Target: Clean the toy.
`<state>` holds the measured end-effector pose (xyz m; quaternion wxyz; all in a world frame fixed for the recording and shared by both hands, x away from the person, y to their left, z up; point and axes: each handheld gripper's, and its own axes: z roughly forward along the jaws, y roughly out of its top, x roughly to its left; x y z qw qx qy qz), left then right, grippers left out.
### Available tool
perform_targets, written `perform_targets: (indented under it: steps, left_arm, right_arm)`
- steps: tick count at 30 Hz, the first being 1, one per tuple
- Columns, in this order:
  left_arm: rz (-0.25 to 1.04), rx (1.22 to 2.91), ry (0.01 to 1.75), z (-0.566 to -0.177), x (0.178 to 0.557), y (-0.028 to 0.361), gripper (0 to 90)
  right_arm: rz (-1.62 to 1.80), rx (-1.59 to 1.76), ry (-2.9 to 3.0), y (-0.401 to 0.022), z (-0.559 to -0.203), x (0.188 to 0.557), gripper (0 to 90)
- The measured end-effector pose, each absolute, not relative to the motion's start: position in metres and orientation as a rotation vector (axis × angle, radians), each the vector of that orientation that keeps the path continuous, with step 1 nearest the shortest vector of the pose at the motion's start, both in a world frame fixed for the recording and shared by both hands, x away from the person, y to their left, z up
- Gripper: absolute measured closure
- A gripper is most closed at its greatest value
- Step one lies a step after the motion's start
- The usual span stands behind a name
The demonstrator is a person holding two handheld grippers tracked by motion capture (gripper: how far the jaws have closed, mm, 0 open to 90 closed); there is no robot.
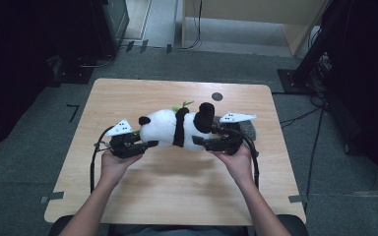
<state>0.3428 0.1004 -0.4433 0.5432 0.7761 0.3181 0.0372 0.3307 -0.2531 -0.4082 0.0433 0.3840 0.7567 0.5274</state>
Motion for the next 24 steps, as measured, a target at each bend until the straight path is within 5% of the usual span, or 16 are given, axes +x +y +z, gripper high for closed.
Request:
perform_targets:
  steps: [8,18,24]
  left_arm:
    - [0.068,1.773,0.844,-0.434,0.351,0.127,65.1]
    - [-0.165,1.726,0.855,-0.43,0.349,0.116,62.2]
    - [-0.067,1.788,0.833,-0.429,0.343,0.103,56.0]
  right_arm:
    - [1.482,0.947,2.308,-0.25,-0.417,0.325,17.2]
    - [1.504,0.782,2.269,-0.233,-0.437,0.323,7.5]
    - [1.374,0.892,2.279,-0.232,-0.437,0.325,36.1]
